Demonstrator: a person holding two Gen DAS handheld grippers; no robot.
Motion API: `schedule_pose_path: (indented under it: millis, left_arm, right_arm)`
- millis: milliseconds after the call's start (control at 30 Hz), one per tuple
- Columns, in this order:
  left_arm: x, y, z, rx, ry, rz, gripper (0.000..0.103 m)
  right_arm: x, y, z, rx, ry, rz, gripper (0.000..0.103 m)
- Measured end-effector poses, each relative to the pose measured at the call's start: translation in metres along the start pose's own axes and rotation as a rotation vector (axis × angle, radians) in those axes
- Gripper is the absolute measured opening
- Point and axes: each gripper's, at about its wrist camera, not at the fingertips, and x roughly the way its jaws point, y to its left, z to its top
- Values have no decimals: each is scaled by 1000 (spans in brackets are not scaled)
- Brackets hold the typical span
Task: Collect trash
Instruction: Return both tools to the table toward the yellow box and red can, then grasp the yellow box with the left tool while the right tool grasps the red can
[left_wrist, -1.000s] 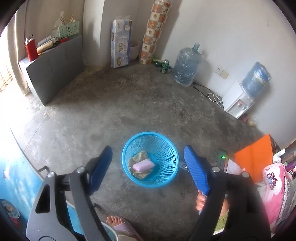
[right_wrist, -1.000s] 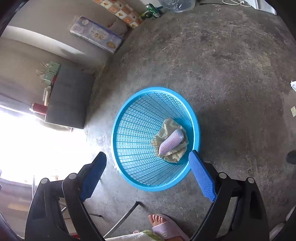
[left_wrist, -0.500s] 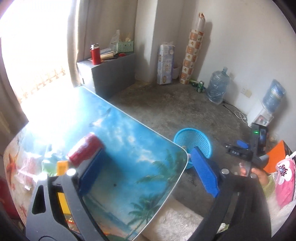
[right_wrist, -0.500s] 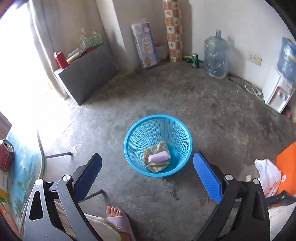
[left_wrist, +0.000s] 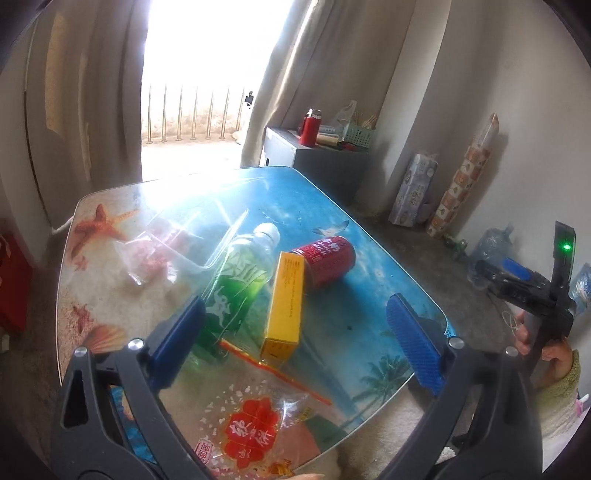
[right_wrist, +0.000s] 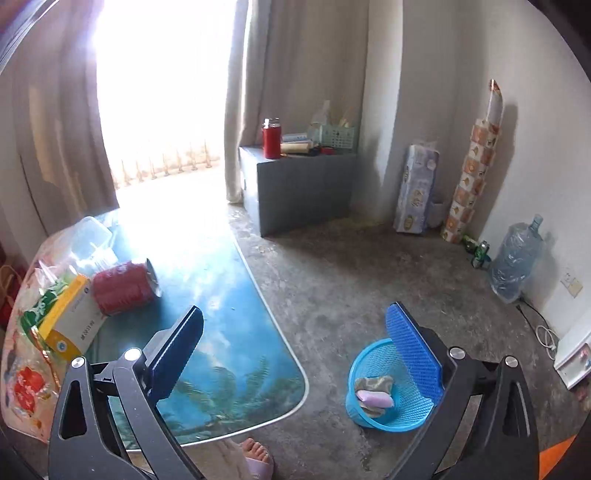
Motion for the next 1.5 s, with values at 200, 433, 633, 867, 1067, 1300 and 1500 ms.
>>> schedule_pose_path:
  millis: [200,433,633,867,1067,1300,1500]
  left_arm:
    - [-3,17,-6,-68,-32,-76,94]
    - [19,22,-3,-41,-13,-152,94]
    - [62,10,6,42,90,-104,93]
    - [109,-2,3,72,223,-78,63]
    - [133,-9,-3,113,283,-18,51]
    - [146,-4,-4,59,307,-23,37]
    - [146,1,-5,22,297,-23,32]
  right_arm:
    - [21,46,6,120,116,248,96]
    - [59,69,-19,275,324,366,96]
    - [74,70,-23,344,370,408,95]
    - [84,65,-24,402,394,443,95]
    - [108,61,-11,542,434,541,93]
    - [156,74,-5,724,553,565,93]
    - [195,90,-7,839,633,517,89]
